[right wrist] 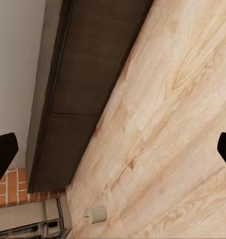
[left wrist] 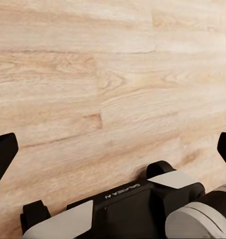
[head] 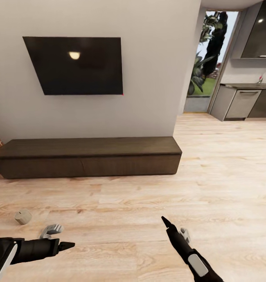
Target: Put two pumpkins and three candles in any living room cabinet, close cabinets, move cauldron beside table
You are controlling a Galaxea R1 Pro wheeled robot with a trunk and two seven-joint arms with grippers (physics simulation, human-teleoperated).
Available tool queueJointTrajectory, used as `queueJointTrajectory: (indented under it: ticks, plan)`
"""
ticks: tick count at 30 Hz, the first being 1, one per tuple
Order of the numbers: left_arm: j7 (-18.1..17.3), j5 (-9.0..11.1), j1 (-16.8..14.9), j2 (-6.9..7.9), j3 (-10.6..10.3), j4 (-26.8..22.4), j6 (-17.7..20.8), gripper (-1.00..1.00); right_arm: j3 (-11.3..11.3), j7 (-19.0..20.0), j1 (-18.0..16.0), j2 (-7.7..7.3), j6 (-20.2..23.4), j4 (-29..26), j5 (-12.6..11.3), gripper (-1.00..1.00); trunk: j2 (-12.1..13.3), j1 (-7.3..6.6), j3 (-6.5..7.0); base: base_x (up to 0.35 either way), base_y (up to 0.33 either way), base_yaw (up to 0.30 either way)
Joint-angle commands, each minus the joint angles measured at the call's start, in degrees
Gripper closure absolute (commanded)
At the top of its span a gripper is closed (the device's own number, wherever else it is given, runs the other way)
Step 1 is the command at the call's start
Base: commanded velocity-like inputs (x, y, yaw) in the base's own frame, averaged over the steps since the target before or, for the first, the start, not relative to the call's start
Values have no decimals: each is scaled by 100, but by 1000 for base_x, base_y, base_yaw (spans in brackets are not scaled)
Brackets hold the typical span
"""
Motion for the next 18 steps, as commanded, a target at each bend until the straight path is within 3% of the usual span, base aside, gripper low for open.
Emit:
queueJointTrajectory:
  ticks: [1, 8, 12, 18]
  plan:
    - [6, -4, 0, -30, -73, 1, -2, -100, 1, -40, -113, 35, -43, 6, -25, -100, -42, 23, -19, 0, 0, 0]
    - [13, 7, 0, -102, -193, 6, -3, -100, -6, -188, -306, 106, -575, 132, -129, -100, -322, 176, -145, 0, 0, 0]
    - [16, -1, 0, -316, -208, 4, -3, -100, -10, -206, -335, 125, -758, 297, -162, -100, -483, 264, -217, 0, 0, 0]
    - [11, 13, 0, -415, -206, -26, 3, -100, 20, -394, -361, 283, -1093, 300, -103, -100, -723, 396, -324, 0, 0, 0]
